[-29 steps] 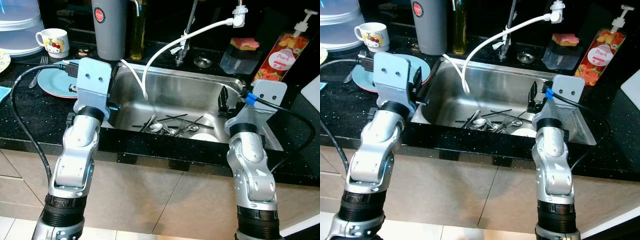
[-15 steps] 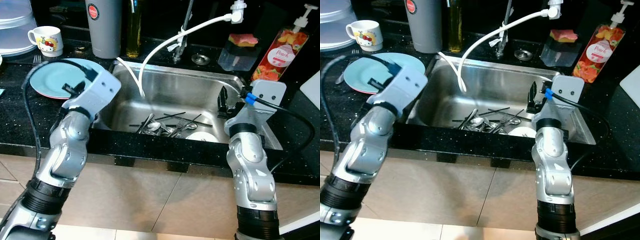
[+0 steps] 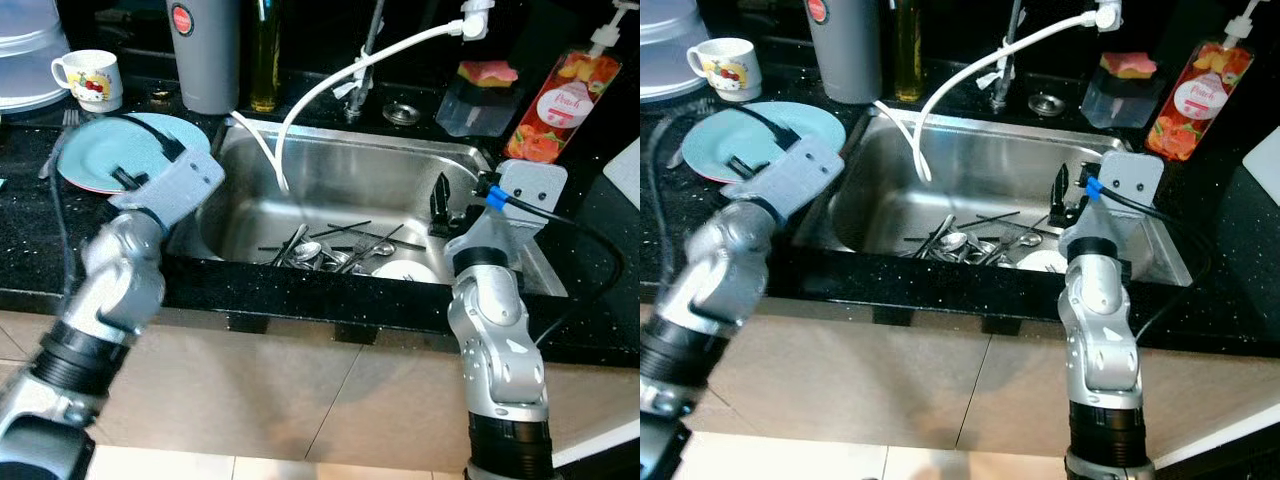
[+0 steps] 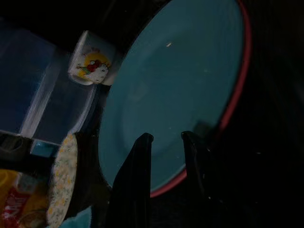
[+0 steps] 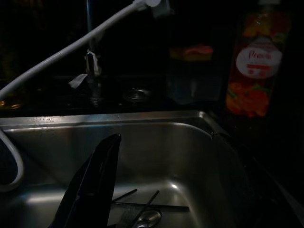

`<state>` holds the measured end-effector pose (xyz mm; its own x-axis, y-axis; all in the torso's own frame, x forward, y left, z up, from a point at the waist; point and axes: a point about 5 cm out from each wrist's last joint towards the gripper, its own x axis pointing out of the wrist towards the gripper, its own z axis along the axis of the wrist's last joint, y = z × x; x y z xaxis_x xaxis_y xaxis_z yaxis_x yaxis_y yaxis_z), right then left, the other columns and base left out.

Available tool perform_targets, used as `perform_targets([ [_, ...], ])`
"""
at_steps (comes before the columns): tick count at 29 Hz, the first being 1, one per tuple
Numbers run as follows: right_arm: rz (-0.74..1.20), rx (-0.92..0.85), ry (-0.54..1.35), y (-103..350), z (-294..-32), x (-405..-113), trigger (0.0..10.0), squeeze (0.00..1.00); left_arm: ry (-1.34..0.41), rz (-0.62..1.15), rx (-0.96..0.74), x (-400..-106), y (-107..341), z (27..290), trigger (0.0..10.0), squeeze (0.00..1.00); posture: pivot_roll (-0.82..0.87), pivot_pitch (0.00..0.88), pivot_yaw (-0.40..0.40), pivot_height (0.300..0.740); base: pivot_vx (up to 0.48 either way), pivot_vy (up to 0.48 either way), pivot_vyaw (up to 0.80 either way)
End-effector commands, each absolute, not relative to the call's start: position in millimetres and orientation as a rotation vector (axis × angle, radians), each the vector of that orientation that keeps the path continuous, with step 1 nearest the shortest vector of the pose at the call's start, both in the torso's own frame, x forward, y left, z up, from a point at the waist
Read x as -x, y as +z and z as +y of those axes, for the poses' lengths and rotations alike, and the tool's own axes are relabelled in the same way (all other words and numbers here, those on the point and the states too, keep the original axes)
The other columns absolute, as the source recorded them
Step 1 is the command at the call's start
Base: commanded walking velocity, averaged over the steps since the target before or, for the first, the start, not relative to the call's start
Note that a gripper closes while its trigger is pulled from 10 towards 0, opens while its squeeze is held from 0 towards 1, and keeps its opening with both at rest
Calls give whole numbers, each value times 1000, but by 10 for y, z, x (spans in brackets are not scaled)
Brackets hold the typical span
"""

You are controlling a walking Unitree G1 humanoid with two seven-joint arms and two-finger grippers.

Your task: Kitchen organization

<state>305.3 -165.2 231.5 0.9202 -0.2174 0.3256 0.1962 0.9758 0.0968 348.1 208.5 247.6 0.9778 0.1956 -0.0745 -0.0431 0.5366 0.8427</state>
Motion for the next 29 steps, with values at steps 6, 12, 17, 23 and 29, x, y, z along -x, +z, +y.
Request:
perform_targets([
  [6,-343,-79,-222,2297,-1653,-3050,10000,0,-94,210,-1002,-3473,2546,1988,10000,0,276,58,-61,740,0,0,0],
  [12,-346,-76,-224,2304,-1673,-3059,10000,0,-177,228,-1039,-3488,2648,2043,10000,0,276,49,-66,740,0,0,0],
  [17,-348,-76,-222,2307,-1670,-3068,10000,0,-177,223,-1062,-3523,2699,2089,10000,0,275,42,-68,740,0,0,0],
  [23,-353,-77,-213,2323,-1648,-3076,10000,0,-217,217,-986,-3628,2805,2085,10000,0,269,40,-71,740,0,0,0],
  [29,-353,-73,-217,2327,-1663,-3072,10000,0,-215,249,-952,-3715,2777,2158,10000,0,266,49,-72,740,0,0,0],
])
